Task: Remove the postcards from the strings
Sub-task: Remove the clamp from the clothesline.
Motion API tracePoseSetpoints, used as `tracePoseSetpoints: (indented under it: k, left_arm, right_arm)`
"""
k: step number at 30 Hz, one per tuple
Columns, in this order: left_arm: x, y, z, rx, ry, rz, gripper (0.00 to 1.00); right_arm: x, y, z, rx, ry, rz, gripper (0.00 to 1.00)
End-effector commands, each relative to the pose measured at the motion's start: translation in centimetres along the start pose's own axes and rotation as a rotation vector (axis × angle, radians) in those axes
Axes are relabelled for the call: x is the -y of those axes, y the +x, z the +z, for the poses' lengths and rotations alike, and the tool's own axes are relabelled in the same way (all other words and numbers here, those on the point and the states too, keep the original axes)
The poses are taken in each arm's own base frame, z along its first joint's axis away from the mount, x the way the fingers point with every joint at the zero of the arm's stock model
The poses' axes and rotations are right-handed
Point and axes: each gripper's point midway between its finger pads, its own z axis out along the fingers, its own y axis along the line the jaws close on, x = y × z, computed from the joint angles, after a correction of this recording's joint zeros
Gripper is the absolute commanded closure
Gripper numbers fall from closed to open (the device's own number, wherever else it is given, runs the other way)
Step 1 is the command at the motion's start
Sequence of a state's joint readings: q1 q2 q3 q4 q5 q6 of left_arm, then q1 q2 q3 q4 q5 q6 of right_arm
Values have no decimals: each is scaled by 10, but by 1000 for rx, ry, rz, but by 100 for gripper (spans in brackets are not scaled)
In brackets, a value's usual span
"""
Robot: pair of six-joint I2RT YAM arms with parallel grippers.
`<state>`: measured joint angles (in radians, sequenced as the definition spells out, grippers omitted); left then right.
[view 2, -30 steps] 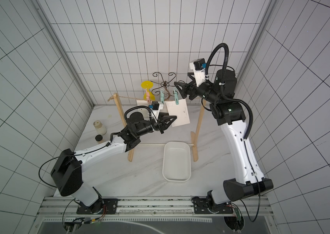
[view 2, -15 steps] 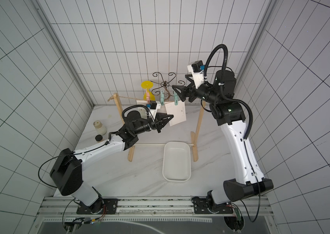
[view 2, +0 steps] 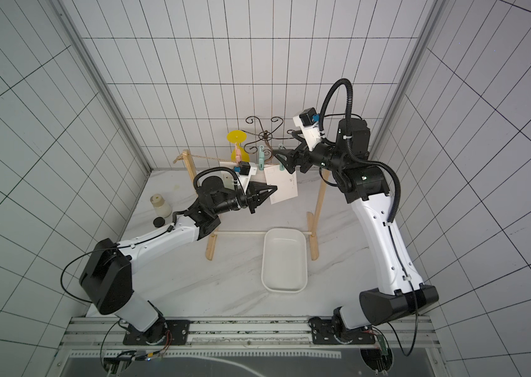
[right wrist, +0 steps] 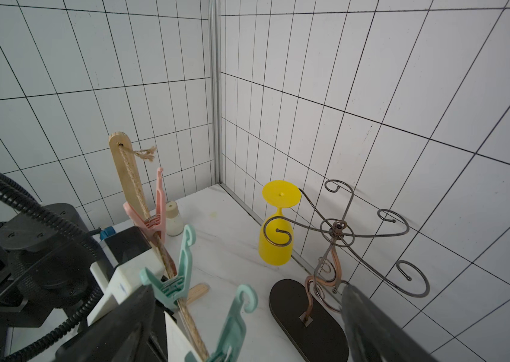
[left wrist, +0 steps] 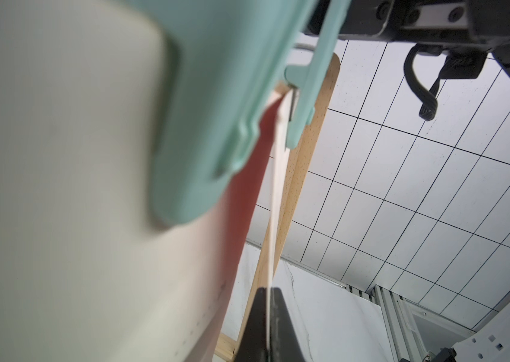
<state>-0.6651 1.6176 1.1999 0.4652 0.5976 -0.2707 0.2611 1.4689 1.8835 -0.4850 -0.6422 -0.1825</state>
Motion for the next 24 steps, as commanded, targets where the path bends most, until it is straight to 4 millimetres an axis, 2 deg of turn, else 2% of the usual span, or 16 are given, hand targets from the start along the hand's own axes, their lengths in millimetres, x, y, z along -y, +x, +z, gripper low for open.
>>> tracePoseSetpoints:
  k: [1,13,18,24]
  left_arm:
    - [5,-8,-3,3,24,2,100]
    - [5,-13,-4,-7,54,7,100]
    - [4,-13,-4,-17,68,4,100]
    - [5,-14,-5,-29,92,0,100]
  right_arm:
    - [-12,19,3,-39,-58,2,6]
    - [-24,37,6,-75,-122,22,7]
    - [-32,38,5,-72,-162,19,13]
    - [-36,40,7,-74,-192,21,12]
